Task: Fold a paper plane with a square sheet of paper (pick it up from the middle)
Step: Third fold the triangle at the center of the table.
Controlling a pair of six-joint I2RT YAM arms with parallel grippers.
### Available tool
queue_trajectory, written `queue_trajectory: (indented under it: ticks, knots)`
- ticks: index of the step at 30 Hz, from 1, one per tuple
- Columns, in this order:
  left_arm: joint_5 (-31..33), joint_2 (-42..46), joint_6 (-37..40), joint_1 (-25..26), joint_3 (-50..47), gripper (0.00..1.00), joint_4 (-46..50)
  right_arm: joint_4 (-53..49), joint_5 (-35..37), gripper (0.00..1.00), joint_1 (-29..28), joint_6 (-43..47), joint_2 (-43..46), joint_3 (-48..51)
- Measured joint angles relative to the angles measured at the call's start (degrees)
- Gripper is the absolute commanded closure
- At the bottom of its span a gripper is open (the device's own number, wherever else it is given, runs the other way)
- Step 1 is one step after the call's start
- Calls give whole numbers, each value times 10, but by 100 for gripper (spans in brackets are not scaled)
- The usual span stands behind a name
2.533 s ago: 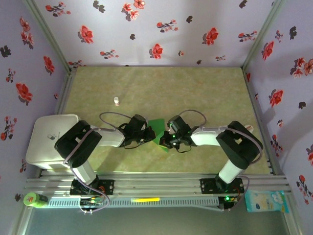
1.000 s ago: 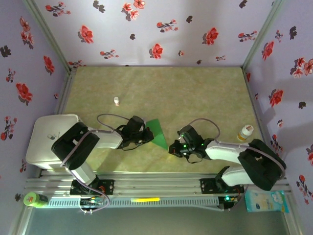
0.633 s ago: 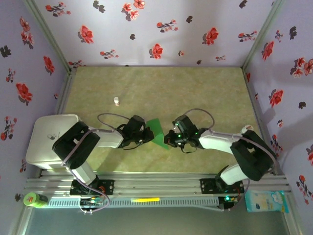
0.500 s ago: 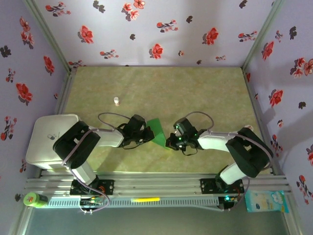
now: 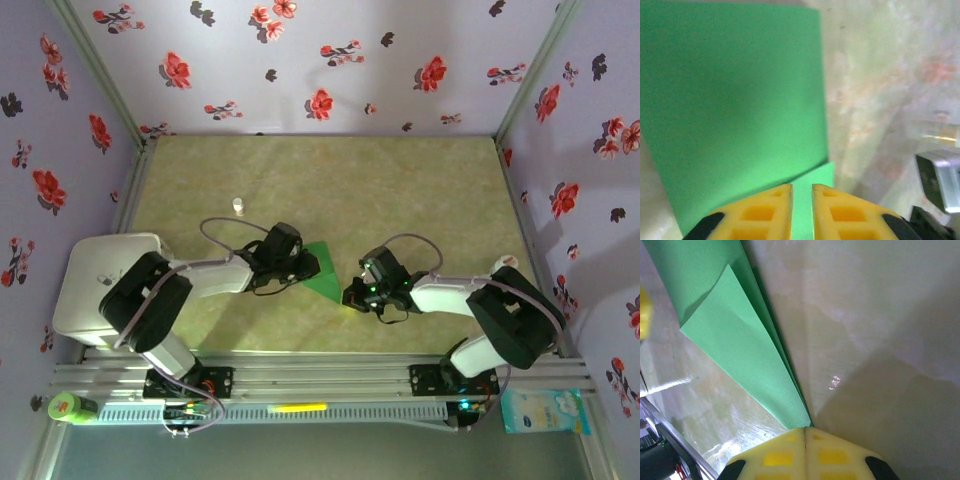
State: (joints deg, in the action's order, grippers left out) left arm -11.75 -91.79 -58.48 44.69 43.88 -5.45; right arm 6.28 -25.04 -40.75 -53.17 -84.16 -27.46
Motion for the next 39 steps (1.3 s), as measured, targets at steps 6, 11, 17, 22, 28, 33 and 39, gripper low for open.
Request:
queue_trajectory:
  ticks: [6,11,17,22,28,33,39]
  knots:
    - [2,5,-23,39,-2,100,-11,13,-6,100,0,-3,-9,0]
    - [2,-29,-44,51,-23,100,-61,23,-10,100,0,-9,-15,0]
    - [0,-52,-57,44,-60,100,-114,24,-10,100,0,-9,-15,0]
    - [-14,-50,-57,33,-96,98,-181,24,-9,100,0,-9,-15,0]
    - [-36,-33,-45,-8,-127,97,-203,24,-9,100,0,-9,-15,0]
    - [-44,-19,-23,-37,-138,97,-193,22,-9,100,0,-11,-15,-2]
    - [-45,18,4,-71,-144,94,-146,-14,-9,100,0,-15,-4,-11]
